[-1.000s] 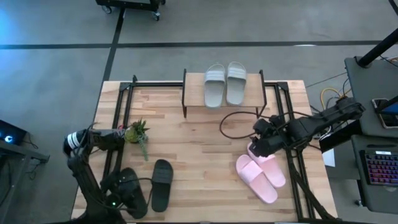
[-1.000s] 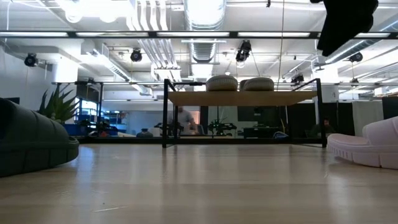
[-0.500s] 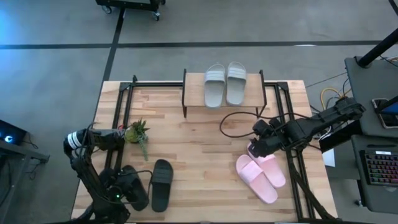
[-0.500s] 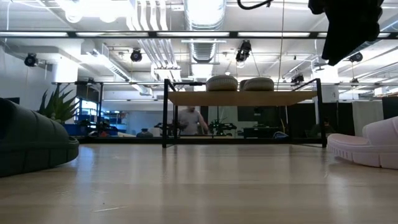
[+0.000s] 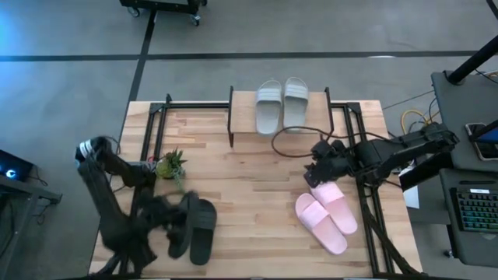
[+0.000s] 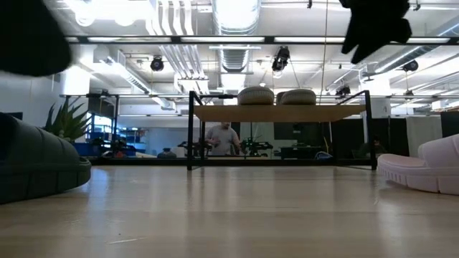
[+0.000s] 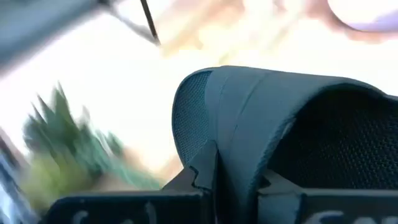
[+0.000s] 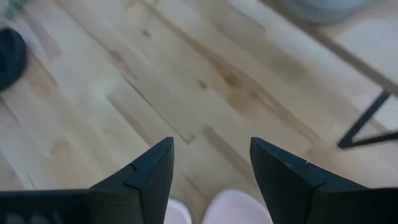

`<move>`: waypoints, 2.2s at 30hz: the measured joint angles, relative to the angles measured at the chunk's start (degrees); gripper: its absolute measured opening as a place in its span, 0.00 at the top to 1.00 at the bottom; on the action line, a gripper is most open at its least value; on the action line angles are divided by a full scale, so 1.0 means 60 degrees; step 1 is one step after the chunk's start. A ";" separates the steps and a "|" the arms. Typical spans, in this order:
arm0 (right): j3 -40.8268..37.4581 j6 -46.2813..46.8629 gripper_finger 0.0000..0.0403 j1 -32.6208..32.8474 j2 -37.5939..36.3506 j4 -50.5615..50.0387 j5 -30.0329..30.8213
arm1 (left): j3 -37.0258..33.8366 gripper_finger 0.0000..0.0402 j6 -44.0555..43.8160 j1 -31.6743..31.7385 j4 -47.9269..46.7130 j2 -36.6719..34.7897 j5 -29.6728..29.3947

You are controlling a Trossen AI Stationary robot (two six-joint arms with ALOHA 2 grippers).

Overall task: Pick and place slides into the shelf
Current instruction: Move the black left slipper to the top center of the table, then move the black right slipper to the top center of the table

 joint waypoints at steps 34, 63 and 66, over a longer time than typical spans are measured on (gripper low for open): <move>0.0264 -0.1291 0.50 -0.0646 -0.0324 -0.0830 -0.0037 | -0.1627 0.90 1.6782 0.9533 1.2616 0.3791 0.0295; 0.0204 -0.1361 0.50 -0.0646 -0.0324 -0.1007 -0.0092 | -0.1188 0.42 1.5146 0.9413 1.0377 0.1816 0.2895; 0.0207 -0.1361 0.50 -0.0643 -0.0328 -0.1011 -0.0095 | -0.1188 0.42 1.4611 0.9327 0.9840 0.1088 0.3403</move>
